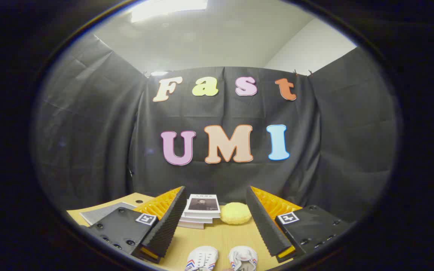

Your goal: Open the storage box then place both shoes into the box .Put the left shoe in first, then the right shoe, with the right side of both shoes facing outward in a uniform manner.

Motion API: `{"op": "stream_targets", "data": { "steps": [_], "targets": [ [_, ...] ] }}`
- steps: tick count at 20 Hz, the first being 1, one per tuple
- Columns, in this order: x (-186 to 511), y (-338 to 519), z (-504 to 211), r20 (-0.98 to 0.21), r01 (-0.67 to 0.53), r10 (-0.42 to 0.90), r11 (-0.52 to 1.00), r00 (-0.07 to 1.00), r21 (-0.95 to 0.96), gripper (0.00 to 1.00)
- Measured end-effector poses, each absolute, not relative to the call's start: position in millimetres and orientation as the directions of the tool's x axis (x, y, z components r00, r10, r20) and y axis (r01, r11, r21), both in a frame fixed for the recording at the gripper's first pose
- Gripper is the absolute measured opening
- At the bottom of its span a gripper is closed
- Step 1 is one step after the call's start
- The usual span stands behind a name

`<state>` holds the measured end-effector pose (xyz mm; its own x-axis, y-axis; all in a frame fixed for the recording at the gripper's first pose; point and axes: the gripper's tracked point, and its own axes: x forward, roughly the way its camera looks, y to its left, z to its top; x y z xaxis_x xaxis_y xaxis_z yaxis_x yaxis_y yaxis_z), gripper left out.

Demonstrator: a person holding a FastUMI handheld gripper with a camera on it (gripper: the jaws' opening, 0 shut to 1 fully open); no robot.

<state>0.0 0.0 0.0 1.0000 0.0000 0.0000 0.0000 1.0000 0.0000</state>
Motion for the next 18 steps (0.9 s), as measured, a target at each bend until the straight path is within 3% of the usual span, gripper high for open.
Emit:
{"op": "stream_targets", "data": {
  "steps": [18],
  "targets": [
    [12.3,-4.8,-14.2,-0.031,-0.044,0.043,0.999,0.999,-0.027,1.00]
  ]
}}
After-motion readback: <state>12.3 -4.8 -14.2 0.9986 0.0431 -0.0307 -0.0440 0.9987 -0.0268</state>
